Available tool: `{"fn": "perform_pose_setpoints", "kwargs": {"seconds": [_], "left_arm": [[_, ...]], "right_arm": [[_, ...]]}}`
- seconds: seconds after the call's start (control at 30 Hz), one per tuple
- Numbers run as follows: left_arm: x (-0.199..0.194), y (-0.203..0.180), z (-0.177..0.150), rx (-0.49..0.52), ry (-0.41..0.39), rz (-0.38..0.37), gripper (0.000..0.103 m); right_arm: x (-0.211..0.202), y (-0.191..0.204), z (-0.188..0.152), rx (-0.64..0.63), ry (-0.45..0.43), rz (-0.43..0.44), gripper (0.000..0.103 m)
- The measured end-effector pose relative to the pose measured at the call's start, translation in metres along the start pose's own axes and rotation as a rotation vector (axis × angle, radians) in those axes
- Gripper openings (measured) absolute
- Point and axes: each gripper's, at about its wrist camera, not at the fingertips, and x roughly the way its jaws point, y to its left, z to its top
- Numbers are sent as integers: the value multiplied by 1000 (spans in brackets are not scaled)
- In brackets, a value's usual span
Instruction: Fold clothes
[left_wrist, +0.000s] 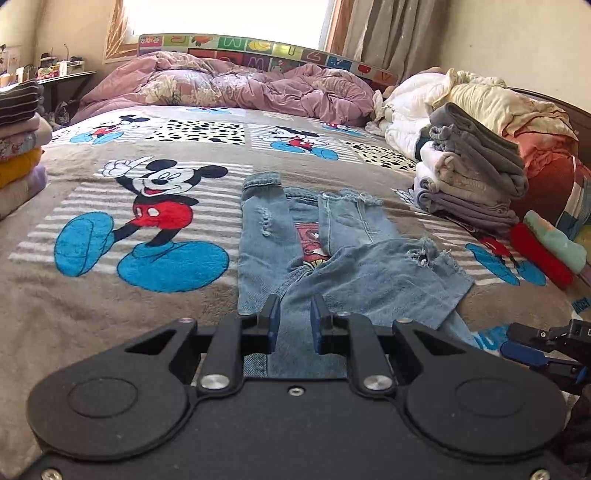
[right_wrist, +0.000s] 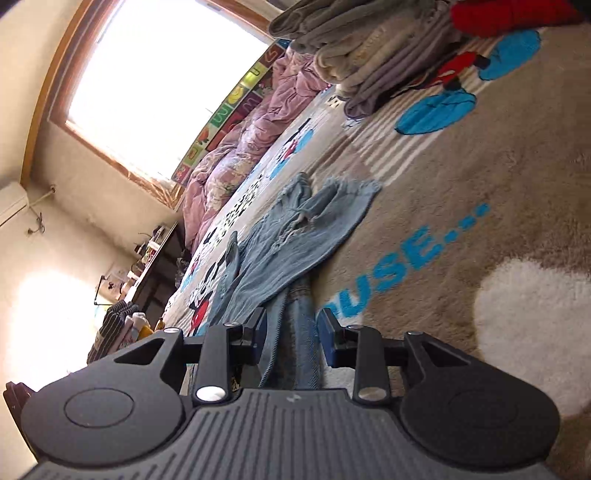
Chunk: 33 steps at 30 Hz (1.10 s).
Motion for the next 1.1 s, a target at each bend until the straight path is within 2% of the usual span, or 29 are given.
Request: {"fn": "perform_pose_setpoints", "kwargs": {"seconds": [0.07,0.13,0.17,0.2,0.27,0.43,0.53,0.6,0.63,0.8,0.87,0.9,1.1], "left_arm": [[21,-3,-9,46,73,-22,18],[38,-7,-19,104,147,-46,20],[34,-6,-17,108,149,-60,20],[30,-3,-18,97,142,-83,25],[25,9,-28,55,96,-134,26],[0,2,-28,139,69,-190,26],[-14,-2,-29,190,52,-224,28],[-24,-5,-29,224,41,-246,44],[-29,-7,-29,240,36,-258,46],[-32,-19,-42,397,69,-247,48],[-31,-18,-45,420,78,-243,48],[-31,-17,-46,422,81,-251,49],[-21,-10,-48,421,93,-267,51]], "right_arm": [[7,-11,3,60,0,7,44],[15,-22,8,130,-1,20,46],[19,-27,12,172,-8,32,47],[24,-31,16,205,-14,36,48],[37,-32,25,221,-20,26,50],[74,-30,54,207,-31,-38,51],[91,-34,68,249,-42,-59,51],[98,-34,75,256,-44,-72,51],[102,-34,77,255,-46,-80,51],[118,-28,82,217,-43,-148,34],[121,-22,84,170,-27,-171,12],[123,-18,84,146,-20,-178,8],[116,13,102,102,-63,-133,4]]}}
